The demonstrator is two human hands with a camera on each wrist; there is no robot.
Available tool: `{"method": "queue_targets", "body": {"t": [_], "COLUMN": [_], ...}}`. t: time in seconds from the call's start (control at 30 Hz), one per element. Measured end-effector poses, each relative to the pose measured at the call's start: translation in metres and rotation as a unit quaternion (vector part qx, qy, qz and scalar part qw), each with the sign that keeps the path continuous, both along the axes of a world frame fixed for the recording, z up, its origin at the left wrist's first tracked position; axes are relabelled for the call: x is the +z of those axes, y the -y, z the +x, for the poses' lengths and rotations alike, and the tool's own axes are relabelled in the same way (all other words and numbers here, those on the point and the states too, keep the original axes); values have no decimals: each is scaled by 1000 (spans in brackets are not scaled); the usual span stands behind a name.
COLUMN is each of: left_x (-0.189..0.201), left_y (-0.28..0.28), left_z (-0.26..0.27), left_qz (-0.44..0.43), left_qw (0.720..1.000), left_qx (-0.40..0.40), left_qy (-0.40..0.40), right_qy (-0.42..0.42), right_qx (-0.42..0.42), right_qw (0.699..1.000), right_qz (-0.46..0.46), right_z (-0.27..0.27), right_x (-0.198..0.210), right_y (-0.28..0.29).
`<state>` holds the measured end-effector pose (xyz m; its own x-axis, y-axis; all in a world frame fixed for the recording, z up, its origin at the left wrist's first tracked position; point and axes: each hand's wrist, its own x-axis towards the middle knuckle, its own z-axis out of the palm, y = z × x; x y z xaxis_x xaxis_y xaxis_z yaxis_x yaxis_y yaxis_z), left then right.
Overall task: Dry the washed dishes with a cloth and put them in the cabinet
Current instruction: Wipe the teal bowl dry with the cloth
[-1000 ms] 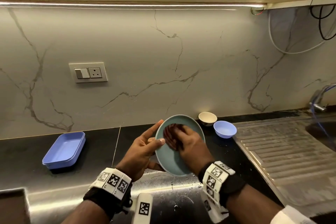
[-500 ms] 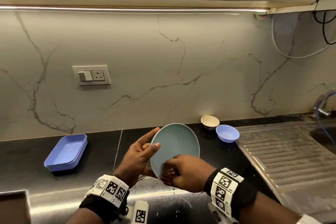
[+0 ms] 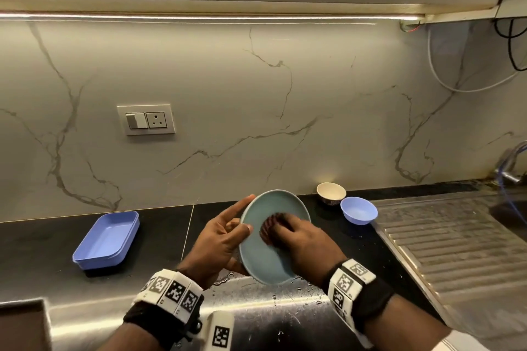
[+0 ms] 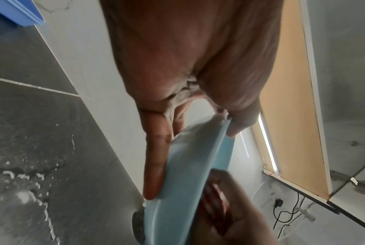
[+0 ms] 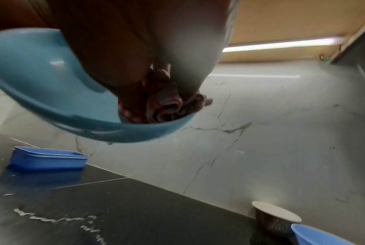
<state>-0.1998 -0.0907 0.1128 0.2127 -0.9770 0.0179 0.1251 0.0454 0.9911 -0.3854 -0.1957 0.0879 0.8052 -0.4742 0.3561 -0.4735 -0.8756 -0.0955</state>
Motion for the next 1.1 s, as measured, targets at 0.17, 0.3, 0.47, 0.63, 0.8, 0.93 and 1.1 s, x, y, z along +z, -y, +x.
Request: {"method": "queue_targets", "body": {"t": [0.17,0.3,0.47,0.63,0.8,0.93,1.1], "left_x": [-5,-9,-10,-9,-7,-7,-10], "left_y": [-1,-4,-5,-7,-7,-9,-11], "left_z": [-4,-9,-4,0,9,14,13], "left_qz": [-17,-15,-17,-6,9,33,51], "left_qw": [999,998,998,998,999,999,999], "left_qx": [36,54,54,67,43,27,17], "left_qy": [20,20,18,4,-9,-10,0], "right_qy": [-48,-24,90,80,-19,-40,42], "right_qx": [-26,-17,34,87,104,105,50], "right_qw": [991,960,930,975,994,989,990], "right_qz": [125,278,354,189,5,-95,-128], "right_z": [7,14,11,-2,-23,-37,-41], "right_x": [-8,-7,-17,-25,-29,-27,-6], "right_y": [-29,-37,-45,-40,-23,-2,32]}}
